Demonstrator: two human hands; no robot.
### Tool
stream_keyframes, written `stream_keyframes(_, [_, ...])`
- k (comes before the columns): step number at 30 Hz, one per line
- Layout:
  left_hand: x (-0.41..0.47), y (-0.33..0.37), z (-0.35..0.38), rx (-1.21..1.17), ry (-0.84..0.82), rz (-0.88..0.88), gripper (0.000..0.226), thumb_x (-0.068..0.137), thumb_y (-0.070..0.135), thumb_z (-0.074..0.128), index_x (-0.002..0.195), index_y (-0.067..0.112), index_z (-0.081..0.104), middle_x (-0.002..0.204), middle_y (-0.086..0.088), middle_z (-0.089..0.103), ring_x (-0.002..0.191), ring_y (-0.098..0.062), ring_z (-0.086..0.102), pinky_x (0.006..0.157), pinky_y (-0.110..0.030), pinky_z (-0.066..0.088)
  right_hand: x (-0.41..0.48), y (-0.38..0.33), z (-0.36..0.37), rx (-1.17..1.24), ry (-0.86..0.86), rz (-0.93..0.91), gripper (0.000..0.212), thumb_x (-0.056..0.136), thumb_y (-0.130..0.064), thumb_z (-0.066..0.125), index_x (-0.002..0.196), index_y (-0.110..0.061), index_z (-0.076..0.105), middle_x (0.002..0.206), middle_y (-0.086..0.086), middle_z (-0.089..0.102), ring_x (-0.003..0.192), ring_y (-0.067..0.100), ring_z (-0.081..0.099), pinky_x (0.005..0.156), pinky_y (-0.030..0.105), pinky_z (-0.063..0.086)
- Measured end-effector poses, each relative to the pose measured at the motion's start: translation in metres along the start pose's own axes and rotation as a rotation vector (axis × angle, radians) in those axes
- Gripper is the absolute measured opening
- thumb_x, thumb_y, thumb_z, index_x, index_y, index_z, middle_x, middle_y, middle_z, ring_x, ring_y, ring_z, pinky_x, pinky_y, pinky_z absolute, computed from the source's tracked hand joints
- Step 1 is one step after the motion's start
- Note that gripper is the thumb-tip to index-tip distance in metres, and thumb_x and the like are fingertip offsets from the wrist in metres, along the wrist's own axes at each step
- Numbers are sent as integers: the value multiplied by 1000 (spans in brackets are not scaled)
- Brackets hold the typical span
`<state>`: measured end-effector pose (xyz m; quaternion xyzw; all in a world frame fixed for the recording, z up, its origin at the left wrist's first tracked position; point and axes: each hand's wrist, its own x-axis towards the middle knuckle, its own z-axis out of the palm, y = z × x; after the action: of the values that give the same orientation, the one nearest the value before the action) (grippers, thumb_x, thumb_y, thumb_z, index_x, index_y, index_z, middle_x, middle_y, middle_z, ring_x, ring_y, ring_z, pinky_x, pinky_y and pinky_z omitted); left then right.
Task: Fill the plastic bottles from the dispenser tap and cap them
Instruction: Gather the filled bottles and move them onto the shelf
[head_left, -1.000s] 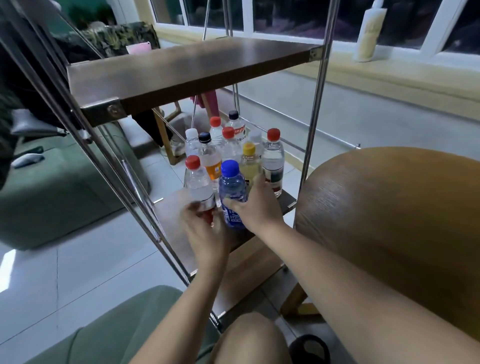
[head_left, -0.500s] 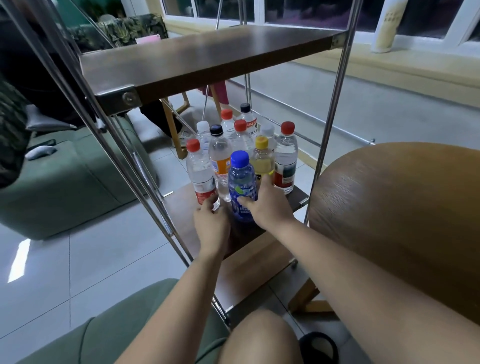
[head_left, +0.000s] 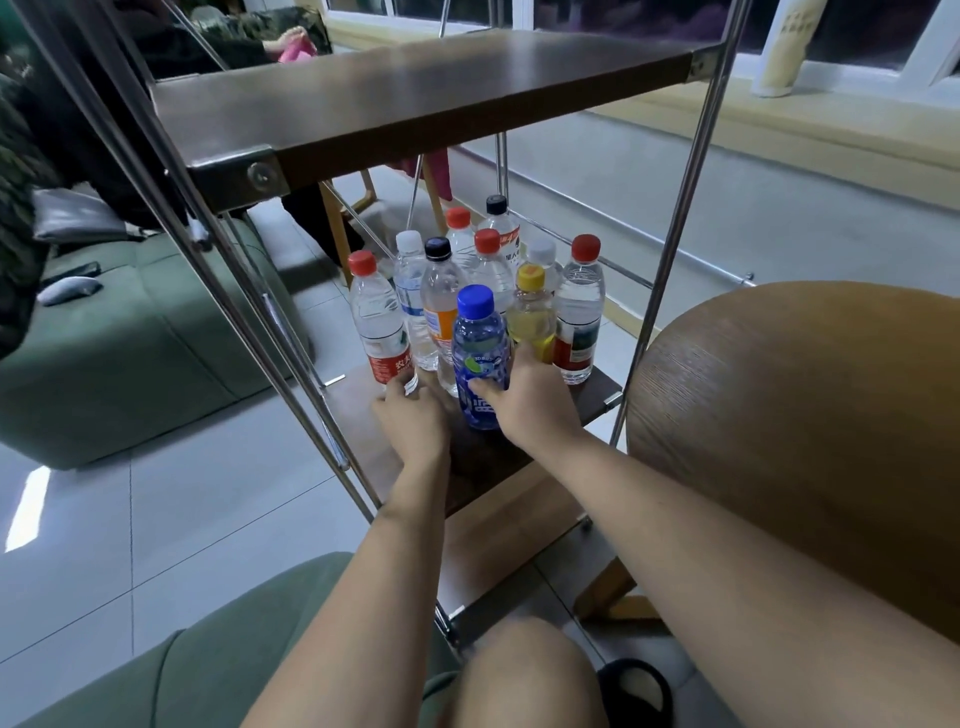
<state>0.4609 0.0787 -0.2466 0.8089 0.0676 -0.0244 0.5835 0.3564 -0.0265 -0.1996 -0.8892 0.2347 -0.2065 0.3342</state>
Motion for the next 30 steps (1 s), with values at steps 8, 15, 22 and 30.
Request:
stream_keyframes(8, [-25,1,-15,-35,-43,85,31,105,28,62,134,19,68,127,-7,66,116,-26,69,88,-32,54,-12,-5,-20,20,-70,132,43,99,-45,78,111,-13,50,108,9,74,101,31,73,70,30,43])
stream_keyframes(15, [-84,23,-56,-14,-226,304,19,101,24,70,120,26,67,110,11,71,100,-7,68,96,-40,59,-53,-18,-77,-53,-13,230,41,99,-58,70,112,-24,52,102,-7,67,94,18,68,74,35,52])
stream_keyframes(22, [-184,68,-86,-82,-504,487,10,97,29,72,104,36,70,101,17,75,97,-3,68,94,-39,57,-158,-22,-153,18,158,299,28,99,-53,72,105,-30,58,96,-11,67,89,10,65,82,37,60])
stream_keyframes(30, [-318,106,-111,-54,-901,781,6,101,28,72,107,31,74,105,18,76,101,3,69,88,-26,55,-314,-52,-245,-15,368,300,20,96,-41,79,97,-29,63,87,-13,68,78,-1,62,65,13,43])
